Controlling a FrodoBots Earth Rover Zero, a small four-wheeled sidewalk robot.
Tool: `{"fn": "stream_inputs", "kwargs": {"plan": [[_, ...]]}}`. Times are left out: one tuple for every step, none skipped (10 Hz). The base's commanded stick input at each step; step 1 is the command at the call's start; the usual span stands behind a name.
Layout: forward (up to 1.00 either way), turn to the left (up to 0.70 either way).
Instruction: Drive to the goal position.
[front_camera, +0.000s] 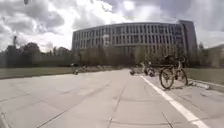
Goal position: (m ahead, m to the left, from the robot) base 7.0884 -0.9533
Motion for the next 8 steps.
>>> {"fn": "stream_inputs", "kwargs": {"plan": [[0.7,0.0],[0.7,0.0],[0.7,0.0],[0.7,0.0],[0.7,0.0],[0.7,0.0],[0.7,0.03],[0.7,0.11]]}}
